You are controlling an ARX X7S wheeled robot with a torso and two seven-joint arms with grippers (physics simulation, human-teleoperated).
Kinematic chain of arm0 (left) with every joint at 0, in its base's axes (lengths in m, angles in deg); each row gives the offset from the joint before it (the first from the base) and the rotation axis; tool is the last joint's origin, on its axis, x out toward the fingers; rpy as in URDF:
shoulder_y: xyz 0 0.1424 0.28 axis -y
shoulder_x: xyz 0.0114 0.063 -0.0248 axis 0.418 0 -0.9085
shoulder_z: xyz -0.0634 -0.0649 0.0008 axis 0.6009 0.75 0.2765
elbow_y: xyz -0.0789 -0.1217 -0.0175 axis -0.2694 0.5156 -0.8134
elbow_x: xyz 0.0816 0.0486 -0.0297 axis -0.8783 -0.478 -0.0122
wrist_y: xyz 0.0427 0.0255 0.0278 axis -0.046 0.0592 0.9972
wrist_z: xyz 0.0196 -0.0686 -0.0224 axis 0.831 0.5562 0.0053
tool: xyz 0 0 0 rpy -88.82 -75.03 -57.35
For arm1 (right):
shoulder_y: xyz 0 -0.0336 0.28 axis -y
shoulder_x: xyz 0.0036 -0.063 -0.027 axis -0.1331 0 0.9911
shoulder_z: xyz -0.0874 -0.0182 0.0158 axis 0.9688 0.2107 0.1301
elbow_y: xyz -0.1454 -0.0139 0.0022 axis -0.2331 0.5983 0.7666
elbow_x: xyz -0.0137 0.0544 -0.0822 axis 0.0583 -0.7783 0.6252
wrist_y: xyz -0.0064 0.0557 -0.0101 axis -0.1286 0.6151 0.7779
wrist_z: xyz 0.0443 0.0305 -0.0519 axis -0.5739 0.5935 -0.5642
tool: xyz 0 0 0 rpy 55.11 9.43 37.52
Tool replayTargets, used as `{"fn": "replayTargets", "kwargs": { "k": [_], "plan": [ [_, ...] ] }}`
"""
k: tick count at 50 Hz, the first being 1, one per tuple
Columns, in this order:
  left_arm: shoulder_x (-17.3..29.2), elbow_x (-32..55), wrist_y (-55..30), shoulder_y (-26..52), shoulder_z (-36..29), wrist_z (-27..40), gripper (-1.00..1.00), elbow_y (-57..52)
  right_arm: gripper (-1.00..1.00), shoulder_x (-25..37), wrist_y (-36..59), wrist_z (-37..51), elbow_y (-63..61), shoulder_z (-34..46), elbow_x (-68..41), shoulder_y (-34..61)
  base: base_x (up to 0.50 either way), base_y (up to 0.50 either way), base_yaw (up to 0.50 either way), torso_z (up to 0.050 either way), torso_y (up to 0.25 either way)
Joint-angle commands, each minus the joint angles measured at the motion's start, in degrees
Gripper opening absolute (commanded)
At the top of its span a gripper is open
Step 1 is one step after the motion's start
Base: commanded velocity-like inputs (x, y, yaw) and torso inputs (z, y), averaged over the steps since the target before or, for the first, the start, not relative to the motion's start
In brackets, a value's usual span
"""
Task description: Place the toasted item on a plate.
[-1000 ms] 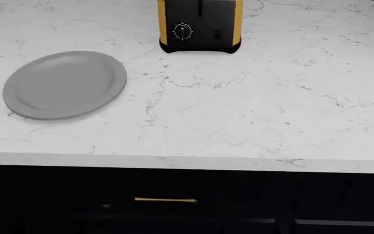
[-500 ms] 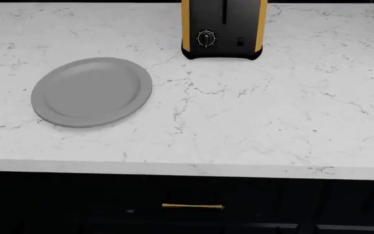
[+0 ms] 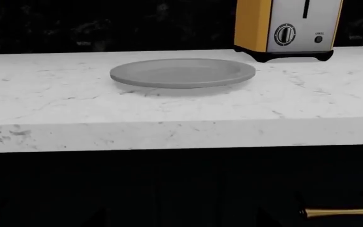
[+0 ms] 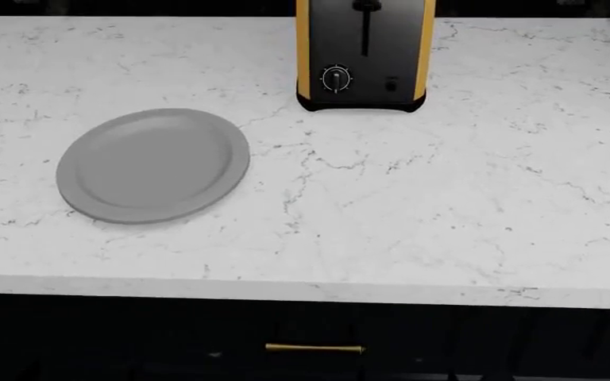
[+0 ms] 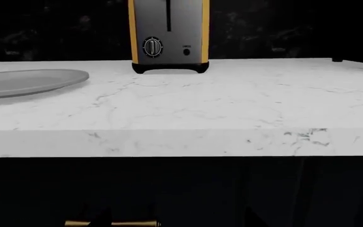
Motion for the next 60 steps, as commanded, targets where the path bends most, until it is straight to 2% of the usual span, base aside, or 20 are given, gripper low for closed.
{"fn": "replayTargets", "kwargs": {
  "k": [1,4,5,6,7,26,60],
  "plan": [
    [0.7,0.37,-0.84,-0.06,-0.4,0.58,1.0,-0.86,1.0,0.55,0.21,0.48,-0.2,0.68,-0.34,0.11,0.0,0.0,0.0,0.05,0.0],
    [0.91,0.57,-1.62,0.04,-0.44,0.76,1.0,-1.58,1.0,0.69,0.51,0.65,-0.51,0.76,-0.5,0.3,0.0,0.0,0.0,0.05,0.0],
    [6.3,-2.79,-10.22,8.46,-1.59,0.55,1.0,-10.18,1.0,2.25,9.11,2.04,-9.1,0.31,-3.76,7.73,0.0,0.0,0.0,0.0,0.0],
    [6.33,-2.69,-18.81,8.61,-1.6,0.64,1.0,-18.77,1.0,2.3,15.42,2.34,-17.69,0.19,-3.99,7.87,0.0,0.0,0.0,0.0,0.0],
    [6.47,-2.88,-24.38,8.56,-1.66,0.78,1.0,-25.41,1.0,2.37,15.65,2.44,-21.11,0.35,-3.94,7.85,0.0,0.0,0.0,0.0,0.0],
    [7.85,-3.92,-29.63,9.48,-2.38,1.98,1.0,-32.24,1.0,3.64,20.12,3.5,-28.47,1.28,-5.65,8.9,0.02,0.0,0.0,0.0,0.0],
    [9.01,-3.06,-30.6,7.83,-0.88,3.35,1.0,-35.44,1.0,5.11,20.04,4.72,-31.12,1.89,-7.04,8.59,0.43,0.0,0.0,0.0,0.0]
  ]
}}
